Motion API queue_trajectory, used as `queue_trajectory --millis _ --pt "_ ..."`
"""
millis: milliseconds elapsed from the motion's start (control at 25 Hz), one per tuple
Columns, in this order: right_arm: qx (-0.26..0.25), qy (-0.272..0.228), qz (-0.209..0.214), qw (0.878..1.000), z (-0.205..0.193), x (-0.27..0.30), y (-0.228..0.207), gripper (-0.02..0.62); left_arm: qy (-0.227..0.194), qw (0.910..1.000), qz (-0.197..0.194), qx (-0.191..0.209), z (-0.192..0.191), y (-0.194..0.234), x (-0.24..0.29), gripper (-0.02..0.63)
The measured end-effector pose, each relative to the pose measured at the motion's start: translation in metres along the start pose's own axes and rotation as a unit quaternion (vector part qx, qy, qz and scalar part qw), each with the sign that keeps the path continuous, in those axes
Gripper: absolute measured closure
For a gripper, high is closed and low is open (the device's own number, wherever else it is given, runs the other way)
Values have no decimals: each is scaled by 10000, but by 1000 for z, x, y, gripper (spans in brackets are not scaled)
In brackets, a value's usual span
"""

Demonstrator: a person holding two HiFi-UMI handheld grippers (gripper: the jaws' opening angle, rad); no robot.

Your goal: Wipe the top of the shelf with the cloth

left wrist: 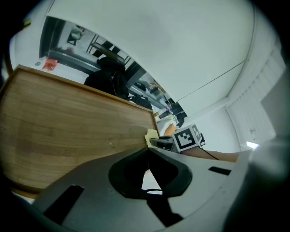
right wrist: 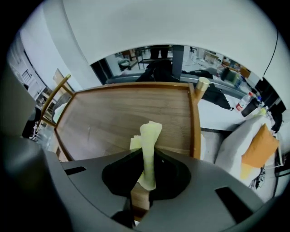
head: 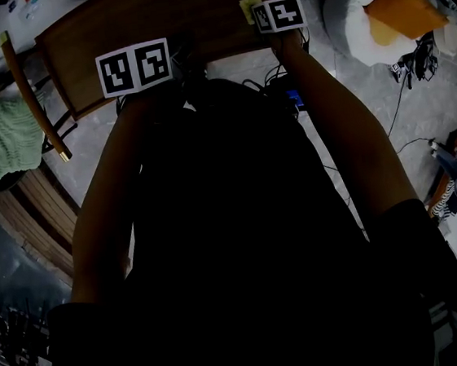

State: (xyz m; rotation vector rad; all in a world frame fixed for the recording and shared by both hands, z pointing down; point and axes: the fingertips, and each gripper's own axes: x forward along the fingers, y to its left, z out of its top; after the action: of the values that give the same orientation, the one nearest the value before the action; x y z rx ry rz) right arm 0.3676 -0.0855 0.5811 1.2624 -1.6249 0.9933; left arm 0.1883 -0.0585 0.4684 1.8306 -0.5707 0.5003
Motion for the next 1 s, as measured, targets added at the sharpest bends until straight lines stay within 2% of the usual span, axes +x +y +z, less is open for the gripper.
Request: queue_trajectory --millis 320,480,560,640,800,880,1000 --pt "338 318 -1115 9927 -16 -16 -44 543 -172 9998 12 -51 4 9 -22 594" --pt "881 326 -1332 9866 -22 -21 -51 543 -223 9997 7 -40 5 19 -45 594" --pt "1003 150 -1308 9862 -18 -22 -45 543 -285 9996 11 -27 7 24 -60 594" --pt "946 -178 -1015 9902 -4 -26 -19 543 -392 9992 14 -41 9 30 -80 595" --pt "621 -765 84 9951 35 -30 82 543 -532 9985 23 -82 14 49 -126 594" --pt "532 -779 688 9932 45 -25 144 543 -523 9986 42 -46 11 64 -151 594" --pt "169 -691 1358 9882 55 -11 231 543 -535 9985 116 -10 7 89 -192 594"
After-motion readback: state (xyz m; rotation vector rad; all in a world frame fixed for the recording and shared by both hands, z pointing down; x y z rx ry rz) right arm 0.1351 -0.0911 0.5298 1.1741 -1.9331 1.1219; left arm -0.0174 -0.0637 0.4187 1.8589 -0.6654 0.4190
